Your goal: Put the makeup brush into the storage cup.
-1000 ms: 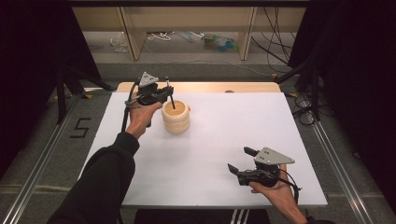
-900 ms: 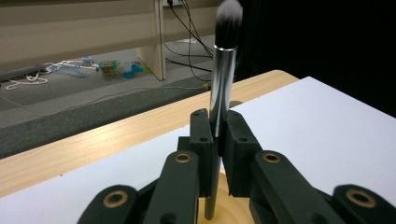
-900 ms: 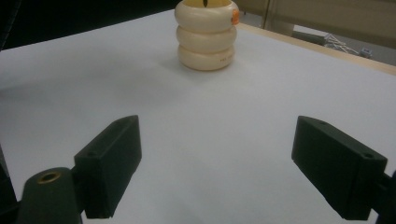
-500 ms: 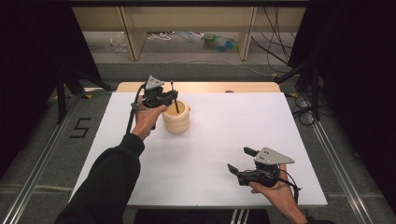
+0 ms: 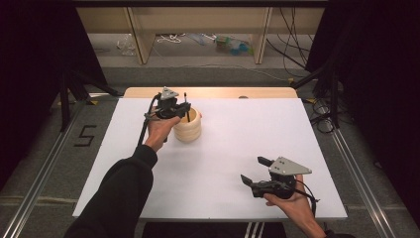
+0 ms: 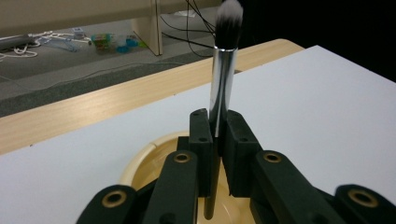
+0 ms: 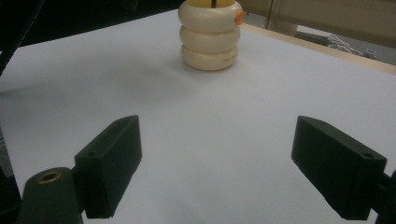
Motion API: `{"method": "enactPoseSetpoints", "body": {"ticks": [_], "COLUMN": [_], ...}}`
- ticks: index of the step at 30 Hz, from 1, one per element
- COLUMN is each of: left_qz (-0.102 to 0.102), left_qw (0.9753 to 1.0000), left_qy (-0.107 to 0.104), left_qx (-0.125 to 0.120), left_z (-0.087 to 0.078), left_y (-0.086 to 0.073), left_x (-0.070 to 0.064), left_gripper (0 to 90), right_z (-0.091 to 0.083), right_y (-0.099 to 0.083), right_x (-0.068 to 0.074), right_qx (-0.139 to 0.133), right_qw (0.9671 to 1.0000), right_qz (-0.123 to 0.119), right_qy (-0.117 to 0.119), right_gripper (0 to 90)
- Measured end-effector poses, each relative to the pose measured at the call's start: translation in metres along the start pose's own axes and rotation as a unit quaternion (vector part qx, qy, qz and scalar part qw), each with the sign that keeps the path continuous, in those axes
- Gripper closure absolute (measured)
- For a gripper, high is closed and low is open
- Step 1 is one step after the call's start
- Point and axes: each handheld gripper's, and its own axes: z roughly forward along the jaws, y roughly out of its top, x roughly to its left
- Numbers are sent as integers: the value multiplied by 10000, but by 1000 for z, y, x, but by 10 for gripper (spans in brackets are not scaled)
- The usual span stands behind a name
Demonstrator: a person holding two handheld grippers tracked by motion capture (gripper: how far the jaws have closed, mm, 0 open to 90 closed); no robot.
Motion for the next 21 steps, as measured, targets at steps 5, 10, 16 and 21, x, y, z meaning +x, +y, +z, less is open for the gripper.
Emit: {"method": "enactPoseSetpoints", "body": {"ticks": [5, 10, 16, 21], "left_qz": [137, 42, 95, 47], "left_qw": [9998, 9997, 9983, 9983], "left_qy": [76, 257, 571, 586], "left_qx": [111, 7, 34, 26], "left_z": [2, -2, -13, -20], "left_y": [-4, -1, 4, 4], "left_x": [0, 2, 7, 12], "left_gripper": [798, 497, 264, 233], "right_z": [0, 1, 1, 1], "right_y": [0, 0, 0, 0], "right_x": [1, 1, 1, 1], "right_qx": [67, 65, 109, 123], "right_qw": [10000, 10000, 9999, 9999], "right_qz": [-32, -24, 14, -10], "right_qy": [-2, 12, 60, 65], "right_gripper": [168, 168, 168, 168]}}
